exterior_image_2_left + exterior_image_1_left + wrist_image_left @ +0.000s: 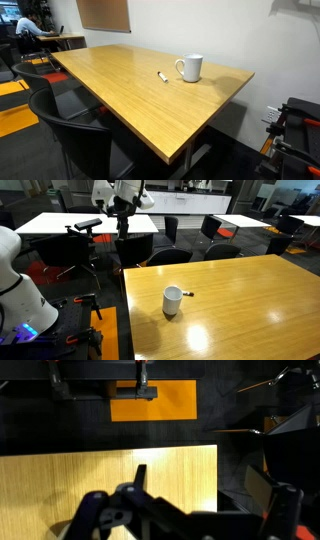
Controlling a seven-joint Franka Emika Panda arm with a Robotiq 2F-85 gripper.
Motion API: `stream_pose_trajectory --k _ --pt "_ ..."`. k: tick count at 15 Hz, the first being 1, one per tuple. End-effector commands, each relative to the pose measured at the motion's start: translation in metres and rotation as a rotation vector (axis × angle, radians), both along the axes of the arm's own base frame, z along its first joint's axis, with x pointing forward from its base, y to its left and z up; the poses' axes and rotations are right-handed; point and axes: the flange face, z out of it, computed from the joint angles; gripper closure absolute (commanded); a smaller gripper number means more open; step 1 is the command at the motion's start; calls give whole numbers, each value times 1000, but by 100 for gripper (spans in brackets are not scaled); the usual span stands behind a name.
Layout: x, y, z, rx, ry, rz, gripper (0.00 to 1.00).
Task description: Put the marker inside the mug
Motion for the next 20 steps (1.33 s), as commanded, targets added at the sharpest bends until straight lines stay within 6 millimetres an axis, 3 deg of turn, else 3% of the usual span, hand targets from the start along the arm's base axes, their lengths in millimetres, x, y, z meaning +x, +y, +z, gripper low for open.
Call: stream_pose_trajectory --k 1,9,20 --pt "0 0 0 0 0 0 0" --pt "6 4 -2 -29 -35 -33 0" --pt "53 36 -35 -195 -221 -273 0"
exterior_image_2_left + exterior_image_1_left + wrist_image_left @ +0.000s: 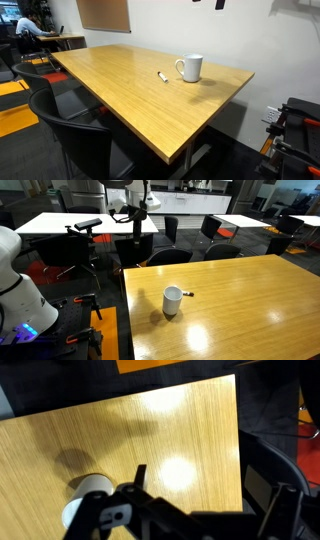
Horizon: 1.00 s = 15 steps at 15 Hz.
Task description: Put the marker inside the mug
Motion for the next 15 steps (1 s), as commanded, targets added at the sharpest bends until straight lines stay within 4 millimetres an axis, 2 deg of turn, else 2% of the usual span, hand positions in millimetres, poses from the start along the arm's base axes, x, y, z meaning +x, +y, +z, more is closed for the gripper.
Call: stream_pose_trajectory --k 1,5,11,15 --pt "14 4 -12 -61 -40 -89 0" --pt "35 -2 -27 -87 -93 -113 0" --pt "67 -22 -45 -148 -178 -113 0" --pt "89 -32 -57 -178 -166 -188 0"
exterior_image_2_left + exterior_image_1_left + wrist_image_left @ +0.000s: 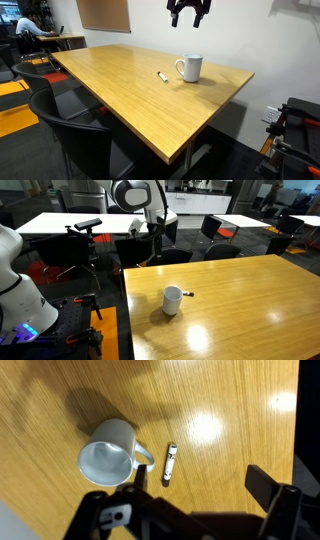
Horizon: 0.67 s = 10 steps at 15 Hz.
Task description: Put the marker inside the mug
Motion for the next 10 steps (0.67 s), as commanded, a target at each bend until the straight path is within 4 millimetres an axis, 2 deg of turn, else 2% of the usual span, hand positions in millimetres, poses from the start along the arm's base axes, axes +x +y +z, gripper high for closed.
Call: stream_pose_trajectory --k 1,5,10 --pt "24 -2 -8 -17 -1 -72 0" --pt "44 4 -21 -4 12 -99 0" --pt "71 1 -43 -16 24 -140 0"
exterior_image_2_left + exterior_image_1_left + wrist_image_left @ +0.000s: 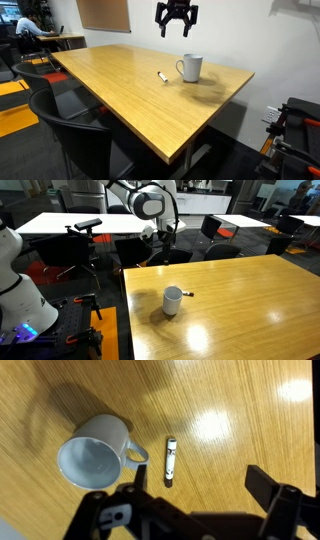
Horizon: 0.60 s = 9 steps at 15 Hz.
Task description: Put the marker inside the mug
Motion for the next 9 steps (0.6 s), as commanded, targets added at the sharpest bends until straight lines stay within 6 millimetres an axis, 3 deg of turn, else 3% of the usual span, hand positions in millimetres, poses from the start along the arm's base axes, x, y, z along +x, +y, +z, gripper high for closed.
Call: stream_pose_trajectory --k 1,9 --pt "27 -4 -15 -23 -3 -44 0" --pt "65 -20 -56 -28 30 -36 0"
